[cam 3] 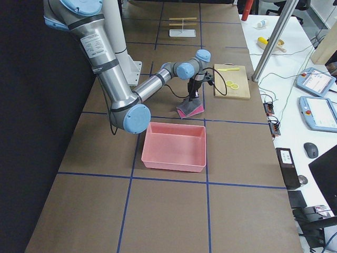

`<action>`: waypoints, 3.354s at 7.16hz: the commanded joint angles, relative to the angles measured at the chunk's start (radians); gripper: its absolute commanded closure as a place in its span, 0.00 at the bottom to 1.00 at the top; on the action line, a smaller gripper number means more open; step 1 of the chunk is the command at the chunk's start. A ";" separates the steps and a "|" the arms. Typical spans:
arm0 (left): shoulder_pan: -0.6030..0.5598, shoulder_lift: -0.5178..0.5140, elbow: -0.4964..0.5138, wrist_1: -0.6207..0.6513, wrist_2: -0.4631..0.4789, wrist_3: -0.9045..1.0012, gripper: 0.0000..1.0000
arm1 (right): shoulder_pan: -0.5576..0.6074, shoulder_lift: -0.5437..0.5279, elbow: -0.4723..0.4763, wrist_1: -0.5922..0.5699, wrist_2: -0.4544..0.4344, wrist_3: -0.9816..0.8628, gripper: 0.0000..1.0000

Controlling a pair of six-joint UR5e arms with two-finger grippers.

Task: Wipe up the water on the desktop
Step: 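Lift the cloth and carry it over the pink bin with the right gripper, then open the right gripper to drop the cloth into the pink bin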

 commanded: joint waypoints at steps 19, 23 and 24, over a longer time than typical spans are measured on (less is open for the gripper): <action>-0.420 0.192 0.769 -0.361 -0.036 0.981 0.00 | 0.472 -0.415 0.273 -0.170 0.149 -0.576 0.00; -0.486 0.193 0.916 -0.379 -0.122 1.083 0.00 | 0.690 -0.575 0.065 0.144 0.291 -0.573 0.00; -0.501 0.198 0.927 -0.399 -0.145 1.080 0.00 | 0.698 -0.572 0.005 0.189 0.296 -0.574 0.00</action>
